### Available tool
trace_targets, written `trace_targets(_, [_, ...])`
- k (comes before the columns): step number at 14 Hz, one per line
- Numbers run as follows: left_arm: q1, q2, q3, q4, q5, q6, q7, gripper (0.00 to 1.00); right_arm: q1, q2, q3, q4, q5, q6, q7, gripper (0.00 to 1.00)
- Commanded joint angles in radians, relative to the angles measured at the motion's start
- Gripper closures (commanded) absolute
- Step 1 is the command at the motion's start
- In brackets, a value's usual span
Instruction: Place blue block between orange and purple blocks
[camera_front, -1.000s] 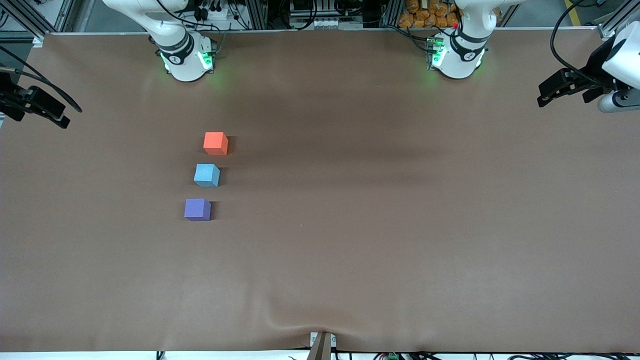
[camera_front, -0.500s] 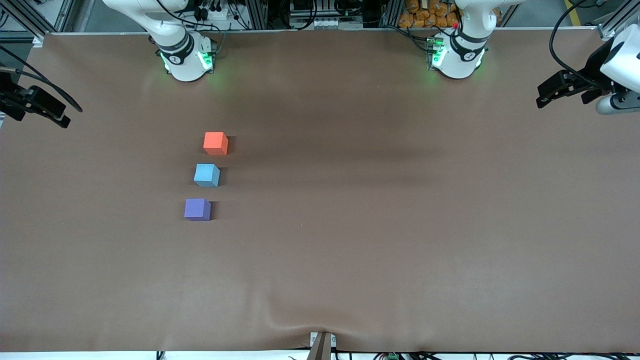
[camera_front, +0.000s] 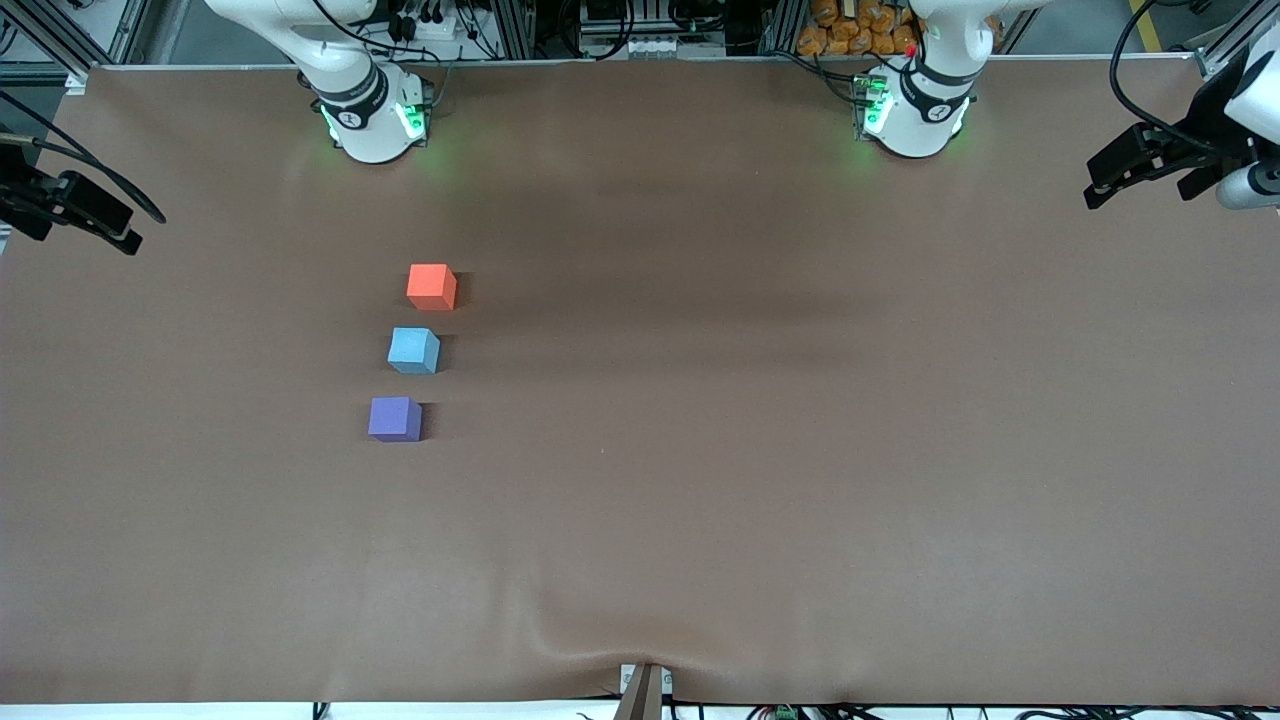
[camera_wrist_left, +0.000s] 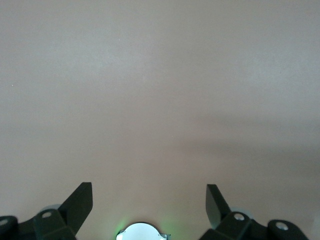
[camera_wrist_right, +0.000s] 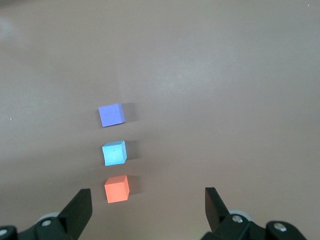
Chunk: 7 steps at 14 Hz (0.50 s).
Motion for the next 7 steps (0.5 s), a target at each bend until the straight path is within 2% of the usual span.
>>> trace_targets(1, [0.001,-0.004,-0.024,0.012,-0.01,-0.022,-0.006,0.0,-0.009,0.015,0.01,0.031,-0.013,-0.022,0.015,0.0])
trace_targets(3, [0.006,-0.011,-0.049,0.018,-0.004,-0.043,0.0,0.0,-0.009,0.015,0.011,0.031,-0.011,-0.023,0.015,0.0])
trace_targets(7, [0.012,-0.001,-0.041,0.077,-0.009,-0.069,0.023,0.0,-0.009,0.015,0.011,0.031,-0.01,-0.023,0.015,0.0])
